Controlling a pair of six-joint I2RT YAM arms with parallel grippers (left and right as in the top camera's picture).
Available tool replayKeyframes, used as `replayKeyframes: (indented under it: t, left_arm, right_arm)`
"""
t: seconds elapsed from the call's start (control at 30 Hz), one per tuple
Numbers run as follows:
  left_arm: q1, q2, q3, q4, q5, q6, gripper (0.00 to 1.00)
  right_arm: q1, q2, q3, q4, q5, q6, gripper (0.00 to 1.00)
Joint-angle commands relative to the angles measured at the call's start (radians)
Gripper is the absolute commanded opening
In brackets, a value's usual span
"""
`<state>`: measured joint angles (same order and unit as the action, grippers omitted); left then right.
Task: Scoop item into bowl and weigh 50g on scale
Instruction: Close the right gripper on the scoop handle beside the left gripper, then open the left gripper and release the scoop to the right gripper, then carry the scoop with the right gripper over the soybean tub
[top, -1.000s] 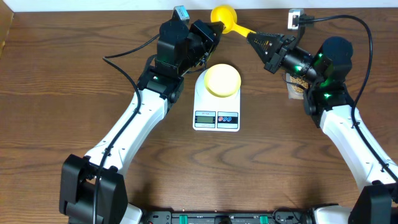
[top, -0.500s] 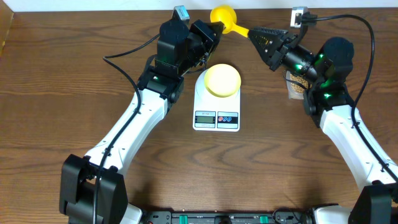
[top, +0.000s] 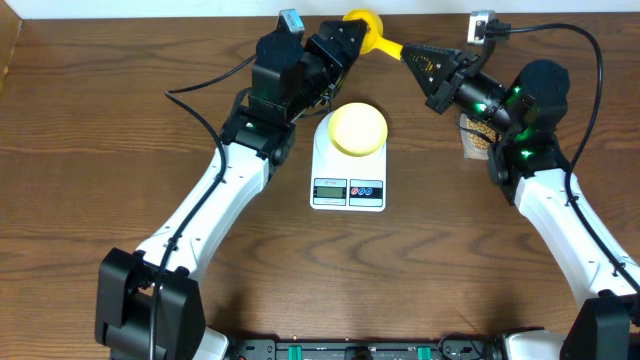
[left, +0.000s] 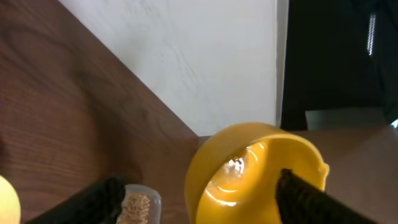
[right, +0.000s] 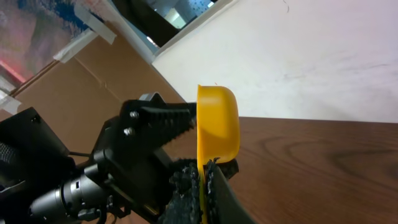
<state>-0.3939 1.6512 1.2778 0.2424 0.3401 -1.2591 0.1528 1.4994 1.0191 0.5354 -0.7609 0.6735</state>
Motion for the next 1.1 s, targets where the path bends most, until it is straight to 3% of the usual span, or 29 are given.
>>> replayKeyframes:
  t: [0.0,0.23,0.47,0.67,0.77,1.07]
  left_arm:
    - [0.023,0.000,0.009,0.002,0.014,0.009,0.81]
    - [0.094,0.000,0.009,0.014,0.095,0.146,0.82]
    - [0.189,0.000,0.009,0.013,0.105,0.319,0.82]
    - [0.284,0.000,0.009,0.010,0.055,0.462,0.82]
    - [0.338,0.000,0.009,0.012,-0.024,0.462,0.82]
    - [0.402,0.000,0.009,0.013,-0.045,0.462,0.82]
  right_arm:
    - [-0.019,0.014,0.010,-0.005,0.022,-0.030,0.01]
    - [-0.102,0.014,0.010,-0.150,0.132,-0.187,0.01]
    - [-0.208,0.014,0.010,-0.198,0.122,-0.187,0.01]
    - [-0.204,0.013,0.010,-0.287,0.122,-0.181,0.01]
    - [-0.204,0.013,0.010,-0.304,0.103,-0.167,0.01]
    - [-0.203,0.011,0.011,-0.266,0.062,-0.129,0.01]
